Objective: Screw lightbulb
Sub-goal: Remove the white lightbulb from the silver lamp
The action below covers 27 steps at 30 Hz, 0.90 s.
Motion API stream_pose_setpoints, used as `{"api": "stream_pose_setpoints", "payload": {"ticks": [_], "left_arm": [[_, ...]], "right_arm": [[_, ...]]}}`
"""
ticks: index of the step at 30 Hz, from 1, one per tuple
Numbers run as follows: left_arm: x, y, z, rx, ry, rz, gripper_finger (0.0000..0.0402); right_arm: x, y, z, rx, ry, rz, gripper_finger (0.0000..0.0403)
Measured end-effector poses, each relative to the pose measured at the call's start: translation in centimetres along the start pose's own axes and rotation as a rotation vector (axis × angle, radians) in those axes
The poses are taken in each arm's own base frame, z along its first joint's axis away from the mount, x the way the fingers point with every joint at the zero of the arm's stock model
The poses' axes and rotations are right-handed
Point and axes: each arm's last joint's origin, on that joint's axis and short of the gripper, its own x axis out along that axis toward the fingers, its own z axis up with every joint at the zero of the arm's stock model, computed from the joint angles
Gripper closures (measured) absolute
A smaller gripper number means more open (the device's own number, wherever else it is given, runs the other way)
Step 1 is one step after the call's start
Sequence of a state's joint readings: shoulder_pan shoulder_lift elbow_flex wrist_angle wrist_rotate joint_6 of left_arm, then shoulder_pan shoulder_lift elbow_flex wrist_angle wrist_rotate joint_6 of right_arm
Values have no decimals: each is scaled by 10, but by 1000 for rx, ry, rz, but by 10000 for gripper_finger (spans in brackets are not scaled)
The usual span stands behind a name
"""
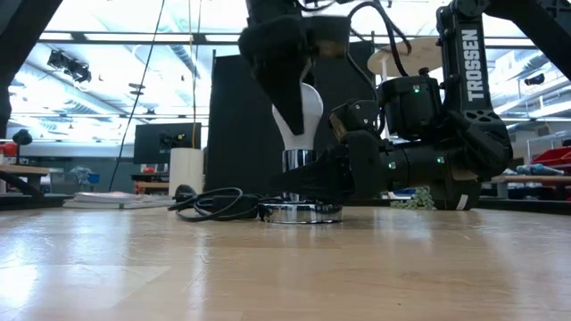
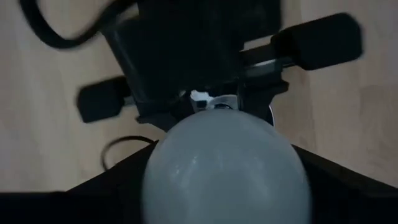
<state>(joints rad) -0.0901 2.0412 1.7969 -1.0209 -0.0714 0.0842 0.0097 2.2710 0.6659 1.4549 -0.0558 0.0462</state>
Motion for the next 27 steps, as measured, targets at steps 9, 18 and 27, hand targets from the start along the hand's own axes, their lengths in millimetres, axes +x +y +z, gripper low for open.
{"api": "stream_pose_setpoints", "payload": {"ticks": [9,18,27], "left_arm": [[10,-1,1,-149,13,0,133],[10,0,2,-339,2,12,145],[10,0,2,-718,-3,11,145]], "right_arm": [[0,0,0,-1,2,1,223],[0,0,0,7,3,1,223],[0,1,0,25,2,1,221]]}}
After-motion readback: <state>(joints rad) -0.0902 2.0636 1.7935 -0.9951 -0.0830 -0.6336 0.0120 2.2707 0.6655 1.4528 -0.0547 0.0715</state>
